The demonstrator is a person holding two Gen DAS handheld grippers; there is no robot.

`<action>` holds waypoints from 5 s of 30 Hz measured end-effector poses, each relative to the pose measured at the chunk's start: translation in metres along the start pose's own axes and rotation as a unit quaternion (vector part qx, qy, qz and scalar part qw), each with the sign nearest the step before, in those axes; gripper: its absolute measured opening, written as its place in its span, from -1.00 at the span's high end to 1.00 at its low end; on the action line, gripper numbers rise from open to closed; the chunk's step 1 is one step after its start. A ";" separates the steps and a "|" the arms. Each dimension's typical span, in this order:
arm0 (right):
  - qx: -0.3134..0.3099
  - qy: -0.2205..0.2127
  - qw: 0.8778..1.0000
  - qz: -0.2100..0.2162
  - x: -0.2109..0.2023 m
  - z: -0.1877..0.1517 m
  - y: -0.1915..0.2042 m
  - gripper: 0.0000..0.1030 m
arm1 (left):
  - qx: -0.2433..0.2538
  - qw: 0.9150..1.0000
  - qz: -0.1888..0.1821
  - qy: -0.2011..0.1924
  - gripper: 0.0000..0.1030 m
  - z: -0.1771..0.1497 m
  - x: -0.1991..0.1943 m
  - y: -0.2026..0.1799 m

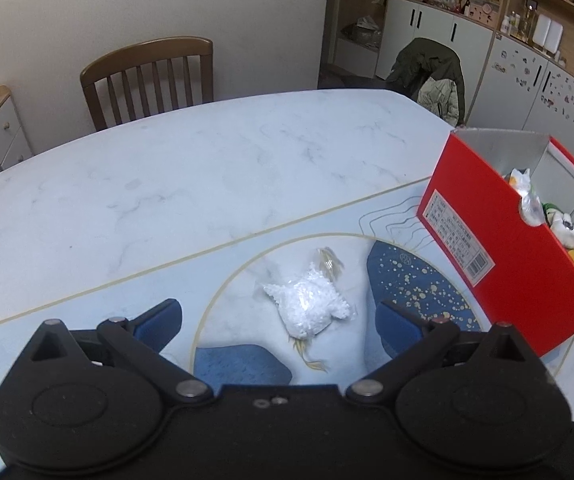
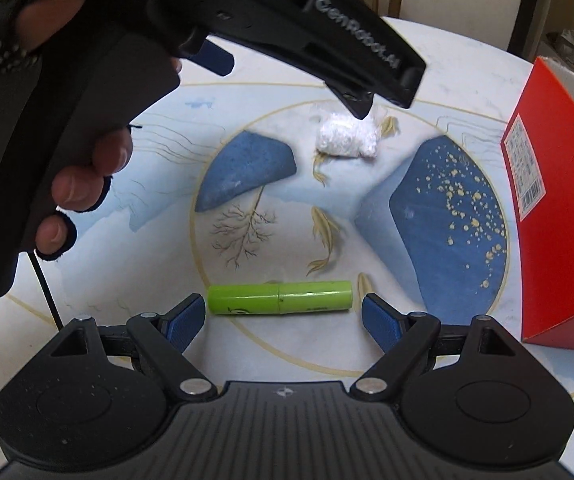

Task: Organize objects
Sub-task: 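Grasp clear bag of white beads with left tool while right tool grasps green tube, then carry bead bag with left tool while right tool carries green tube over box, then open left tool to drop bead bag while right tool releases green tube in box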

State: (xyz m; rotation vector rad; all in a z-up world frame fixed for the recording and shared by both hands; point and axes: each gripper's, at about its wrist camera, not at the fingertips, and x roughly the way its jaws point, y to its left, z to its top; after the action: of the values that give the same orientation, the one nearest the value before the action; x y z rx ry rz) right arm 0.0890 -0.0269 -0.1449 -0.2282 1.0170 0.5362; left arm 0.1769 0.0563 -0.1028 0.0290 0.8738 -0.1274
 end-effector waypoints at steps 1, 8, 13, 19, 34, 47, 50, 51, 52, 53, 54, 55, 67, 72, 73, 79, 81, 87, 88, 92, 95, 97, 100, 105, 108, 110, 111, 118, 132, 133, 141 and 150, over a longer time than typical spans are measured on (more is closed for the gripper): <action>0.000 0.001 1.000 -0.002 0.001 0.000 0.000 -0.66 | 0.002 1.000 -0.001 0.002 -0.99 0.000 0.003 -0.001; -0.013 0.005 1.000 -0.013 0.010 0.001 0.003 -0.67 | 0.007 1.000 0.004 0.008 -0.99 0.006 0.026 -0.011; -0.025 -0.002 1.000 -0.016 0.011 0.001 0.005 -0.67 | -0.005 1.000 0.004 0.023 -0.99 0.005 0.046 -0.012; -0.034 -0.004 0.999 -0.013 0.011 0.002 0.006 -0.67 | -0.007 1.000 0.019 0.016 -0.98 0.004 0.054 -0.012; -0.036 0.003 0.999 -0.003 0.004 0.001 0.005 -0.58 | -0.023 0.999 0.013 0.033 0.08 0.003 0.060 -0.011; 0.000 -0.016 1.000 -0.003 -0.025 0.000 -0.013 -0.57 | -0.030 0.999 0.001 0.034 0.34 0.001 0.050 -0.011; 0.019 -0.019 1.000 0.001 -0.036 0.001 -0.026 -0.57 | -0.031 0.999 -0.004 0.036 0.40 -0.001 0.047 -0.011; 0.024 -0.020 1.000 0.001 -0.038 0.002 -0.030 -0.57 | -0.033 0.999 -0.006 0.036 0.41 -0.002 0.045 -0.010; 0.029 -0.022 0.999 0.002 -0.042 0.002 -0.033 -0.57 | -0.033 0.999 -0.007 0.035 0.41 -0.002 0.043 -0.010; 0.034 -0.024 0.999 0.001 -0.047 0.001 -0.036 -0.57 | -0.033 0.999 -0.009 0.033 0.42 -0.003 0.041 -0.010; 0.039 -0.026 0.999 0.001 -0.050 0.003 -0.041 -0.57 | -0.031 0.999 -0.011 0.031 0.42 -0.003 0.039 -0.011; 0.045 -0.028 0.999 0.001 -0.055 0.003 -0.043 -0.57 | -0.029 0.999 -0.011 0.029 0.43 -0.003 0.037 -0.011; 0.077 -0.066 0.995 0.000 -0.108 0.005 -0.076 -0.57 | -0.042 0.998 -0.041 0.010 0.43 0.004 -0.011 -0.023; 0.083 -0.084 0.993 -0.004 -0.128 0.004 -0.091 -0.57 | -0.042 0.998 -0.051 -0.011 0.43 0.011 -0.039 -0.037; 0.083 -0.087 0.993 -0.004 -0.132 0.004 -0.094 -0.57 | -0.040 0.998 -0.053 -0.015 0.43 0.013 -0.044 -0.040; 0.085 -0.106 0.991 -0.007 -0.151 0.003 -0.112 -0.57 | -0.030 0.997 -0.068 -0.029 0.43 0.021 -0.070 -0.064; 0.087 -0.112 0.990 -0.009 -0.158 0.002 -0.119 -0.57 | -0.026 0.997 -0.072 -0.031 0.43 0.023 -0.075 -0.073; 0.086 -0.128 0.988 -0.018 -0.176 0.000 -0.150 -0.57 | -0.016 0.996 -0.079 -0.036 0.43 0.026 -0.086 -0.102; 0.086 -0.131 0.987 -0.020 -0.179 0.000 -0.156 -0.57 | -0.015 0.996 -0.080 -0.036 0.43 0.027 -0.087 -0.108; 0.088 -0.141 0.986 -0.025 -0.189 -0.001 -0.181 -0.57 | -0.013 0.996 -0.081 -0.039 0.43 0.030 -0.089 -0.130; 0.086 -0.144 0.985 -0.028 -0.193 -0.001 -0.199 -0.57 | -0.010 0.996 -0.081 -0.039 0.43 0.034 -0.088 -0.146; 0.084 -0.145 0.986 -0.027 -0.195 -0.001 -0.210 -0.57 | -0.008 0.996 -0.080 -0.040 0.43 0.035 -0.087 -0.156; 0.077 -0.146 0.986 -0.029 -0.196 -0.002 -0.227 -0.57 | -0.005 0.996 -0.079 -0.038 0.43 0.036 -0.084 -0.174; 0.062 -0.146 0.987 -0.037 -0.196 -0.001 -0.256 -0.57 | 0.002 0.997 -0.074 -0.032 0.43 0.041 -0.074 -0.201; 0.053 -0.141 0.988 -0.044 -0.191 0.002 -0.274 -0.57 | 0.006 0.997 -0.070 -0.025 0.43 0.043 -0.064 -0.215; 0.048 -0.138 0.988 -0.047 -0.188 0.004 -0.286 -0.57 | 0.007 0.998 -0.065 -0.019 0.43 0.044 -0.056 -0.222; 0.047 -0.136 0.988 -0.048 -0.186 0.005 -0.292 -0.57 | 0.007 0.998 -0.063 -0.014 0.43 0.044 -0.052 -0.224; 0.029 -0.121 0.991 -0.052 -0.160 0.019 -0.329 -0.57 | 0.009 0.999 -0.043 0.011 0.43 0.051 -0.022 -0.245; 0.005 -0.044 0.998 -0.037 -0.088 0.046 -0.351 -0.57 | 0.011 0.997 -0.008 0.071 0.43 0.054 0.036 -0.260; 0.004 -0.038 0.999 -0.035 -0.084 0.047 -0.352 -0.57 | 0.011 0.997 -0.007 0.075 0.43 0.054 0.039 -0.261; -0.005 -0.001 1.000 -0.016 -0.063 0.052 -0.356 -0.57 | 0.009 0.995 -0.012 0.095 0.42 0.055 0.052 -0.264; 0.004 0.022 1.000 -0.006 -0.053 0.050 -0.360 -0.57 | -0.001 0.993 -0.018 0.113 0.41 0.055 0.064 -0.265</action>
State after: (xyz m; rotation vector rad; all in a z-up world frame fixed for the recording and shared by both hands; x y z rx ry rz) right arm 0.2935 -0.3288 -0.0966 -0.2394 1.0590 0.5174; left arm 0.2264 -0.2170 -0.1097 0.0271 1.1018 -0.1586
